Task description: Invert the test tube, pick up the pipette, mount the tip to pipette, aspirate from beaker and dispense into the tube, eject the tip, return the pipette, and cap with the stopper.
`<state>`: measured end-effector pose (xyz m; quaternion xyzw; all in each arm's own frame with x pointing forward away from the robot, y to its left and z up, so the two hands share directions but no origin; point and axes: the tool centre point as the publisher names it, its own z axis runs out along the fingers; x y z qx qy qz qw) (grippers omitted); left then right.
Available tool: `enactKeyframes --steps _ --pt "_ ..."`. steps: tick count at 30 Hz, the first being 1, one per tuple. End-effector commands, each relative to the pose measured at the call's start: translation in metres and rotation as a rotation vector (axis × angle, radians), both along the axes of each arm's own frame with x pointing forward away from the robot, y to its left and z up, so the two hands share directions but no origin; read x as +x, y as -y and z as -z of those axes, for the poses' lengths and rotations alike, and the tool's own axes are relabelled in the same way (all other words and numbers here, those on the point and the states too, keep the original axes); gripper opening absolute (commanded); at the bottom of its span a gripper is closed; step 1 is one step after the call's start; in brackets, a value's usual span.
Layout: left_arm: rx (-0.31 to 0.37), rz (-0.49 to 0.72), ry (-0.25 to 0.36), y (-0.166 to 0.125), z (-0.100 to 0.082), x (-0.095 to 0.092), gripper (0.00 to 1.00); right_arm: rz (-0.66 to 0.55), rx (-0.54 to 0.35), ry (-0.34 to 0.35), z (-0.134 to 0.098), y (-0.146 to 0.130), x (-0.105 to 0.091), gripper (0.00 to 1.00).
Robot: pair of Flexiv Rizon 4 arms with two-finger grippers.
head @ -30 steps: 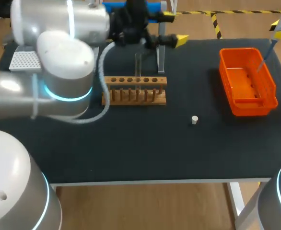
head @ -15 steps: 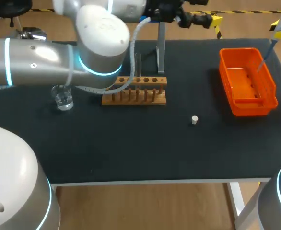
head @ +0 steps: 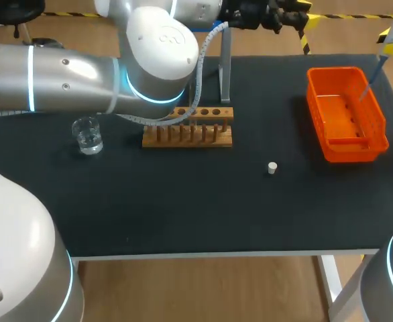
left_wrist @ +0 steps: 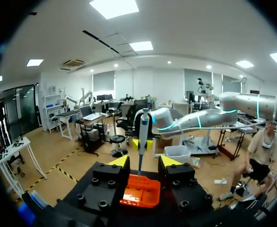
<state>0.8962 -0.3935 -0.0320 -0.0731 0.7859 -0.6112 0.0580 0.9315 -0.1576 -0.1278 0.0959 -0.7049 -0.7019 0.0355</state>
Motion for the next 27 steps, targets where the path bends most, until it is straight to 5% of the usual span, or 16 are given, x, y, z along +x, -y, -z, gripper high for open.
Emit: enactKeyframes --steps 1,17,27 --pt "-0.001 0.001 0.0 0.0 0.0 0.0 0.0 -0.005 -0.003 0.001 0.0 0.002 0.001 0.0" --pt "-0.03 0.038 0.013 0.019 -0.004 0.009 0.0 -0.005 -0.003 0.001 0.0 0.002 0.001 0.0" --pt "-0.148 0.041 0.009 0.06 -0.004 0.019 0.0 -0.005 -0.003 0.001 0.0 0.002 0.001 0.0"
